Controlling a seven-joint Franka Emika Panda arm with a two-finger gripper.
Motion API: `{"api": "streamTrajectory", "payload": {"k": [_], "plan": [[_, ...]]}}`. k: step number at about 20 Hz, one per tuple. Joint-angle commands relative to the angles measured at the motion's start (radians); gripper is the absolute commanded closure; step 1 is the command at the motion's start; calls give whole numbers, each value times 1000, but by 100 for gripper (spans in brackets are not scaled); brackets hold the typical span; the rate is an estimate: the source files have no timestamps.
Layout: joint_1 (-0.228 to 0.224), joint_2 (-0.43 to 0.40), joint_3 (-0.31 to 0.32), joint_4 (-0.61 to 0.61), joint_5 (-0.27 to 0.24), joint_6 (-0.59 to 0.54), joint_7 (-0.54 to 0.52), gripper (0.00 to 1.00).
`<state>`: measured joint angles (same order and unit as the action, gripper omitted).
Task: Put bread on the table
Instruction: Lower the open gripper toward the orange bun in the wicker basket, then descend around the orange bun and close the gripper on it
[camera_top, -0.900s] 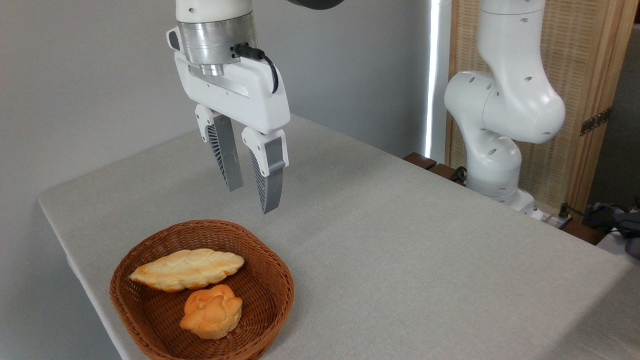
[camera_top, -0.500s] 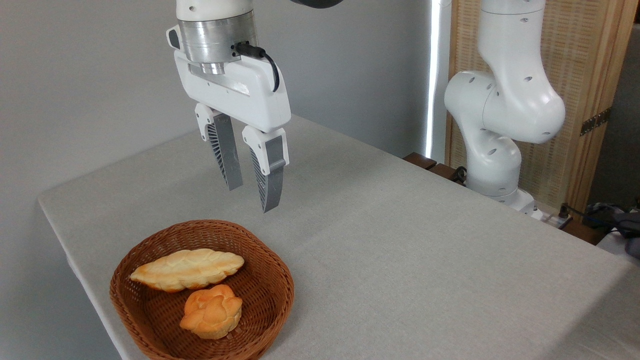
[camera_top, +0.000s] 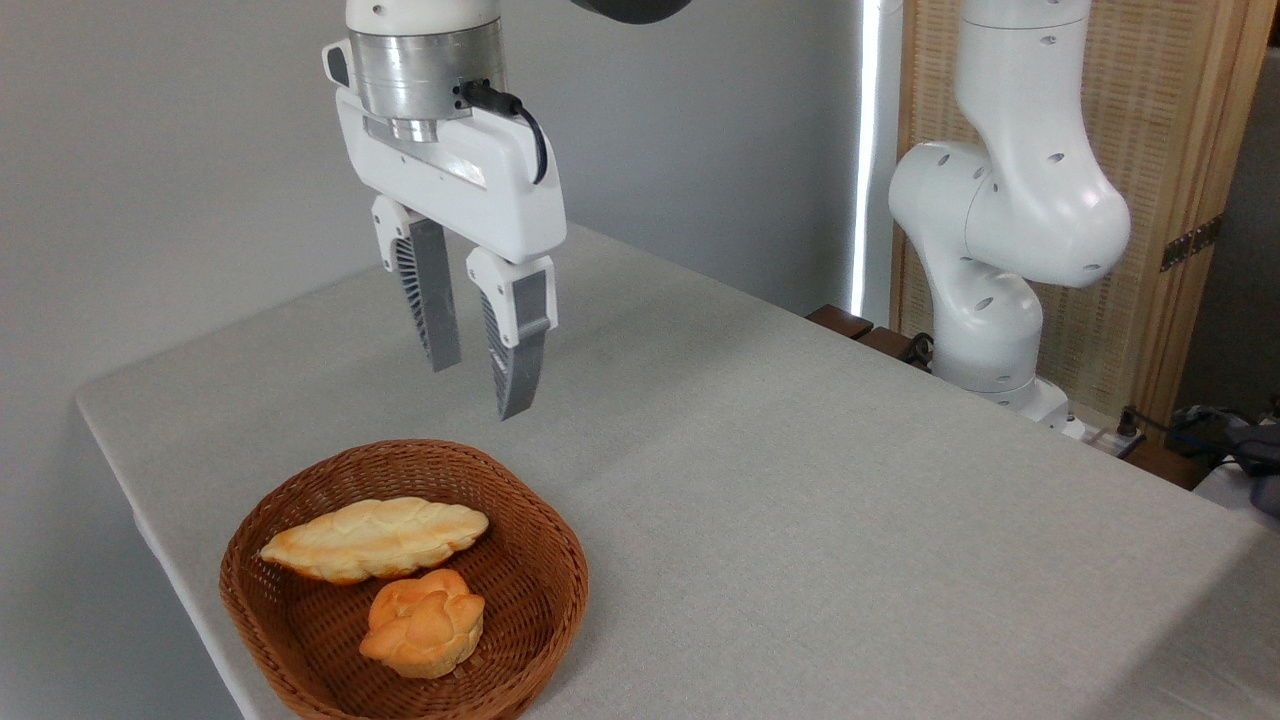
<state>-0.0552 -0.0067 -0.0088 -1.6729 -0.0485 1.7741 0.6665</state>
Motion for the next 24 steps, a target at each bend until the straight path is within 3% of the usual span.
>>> {"api": "streamTrajectory", "payload": {"k": [1,9,13,18,20,24], "plan": [[-8,-22,10,-48,-36,89,-15,0],[-15,-35,0,-218,-37,408,-2,0],[-12,-26,3,-245,-19,449,27,0],[-9,-6,13,-335,-13,605,146,0],[-6,13,15,-338,-13,611,201,0],[-5,60,29,-338,5,656,216,0]]}}
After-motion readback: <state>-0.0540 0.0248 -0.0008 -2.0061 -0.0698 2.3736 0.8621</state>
